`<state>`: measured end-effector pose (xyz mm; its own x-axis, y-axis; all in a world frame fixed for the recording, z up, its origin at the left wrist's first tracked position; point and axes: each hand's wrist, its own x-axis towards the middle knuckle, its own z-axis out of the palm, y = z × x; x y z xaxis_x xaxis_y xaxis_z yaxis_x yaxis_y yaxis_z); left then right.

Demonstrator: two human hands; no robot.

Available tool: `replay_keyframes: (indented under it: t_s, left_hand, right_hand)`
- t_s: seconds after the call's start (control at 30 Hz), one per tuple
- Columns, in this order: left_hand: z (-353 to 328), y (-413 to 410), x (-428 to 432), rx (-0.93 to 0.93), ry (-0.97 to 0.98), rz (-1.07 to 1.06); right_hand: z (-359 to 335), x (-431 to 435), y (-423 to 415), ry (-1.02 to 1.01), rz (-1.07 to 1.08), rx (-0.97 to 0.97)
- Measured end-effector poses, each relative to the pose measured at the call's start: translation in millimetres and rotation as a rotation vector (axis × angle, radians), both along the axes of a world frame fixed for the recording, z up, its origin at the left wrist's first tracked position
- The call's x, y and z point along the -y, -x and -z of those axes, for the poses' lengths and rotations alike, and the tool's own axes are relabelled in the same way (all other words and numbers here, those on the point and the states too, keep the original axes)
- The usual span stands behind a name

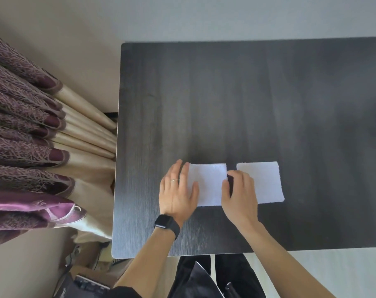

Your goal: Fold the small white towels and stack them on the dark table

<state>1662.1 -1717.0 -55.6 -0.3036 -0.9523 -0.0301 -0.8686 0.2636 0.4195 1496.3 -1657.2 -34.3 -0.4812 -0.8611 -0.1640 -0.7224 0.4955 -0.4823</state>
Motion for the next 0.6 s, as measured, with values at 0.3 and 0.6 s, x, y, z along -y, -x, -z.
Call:
replay_keyframes:
  t_s: [0.3, 0.6]
  left_hand:
    - [28.3, 1.1, 8.5, 0.182, -0.131, 0.198]
    - [27.4, 1.4, 8.7, 0.213, -0.168, 0.208]
  right_hand:
    - [47.1, 6.9, -7.6, -0.106, -0.317, -0.213]
    - [42.9, 6.3, -7.8, -0.13, -0.303, -0.138]
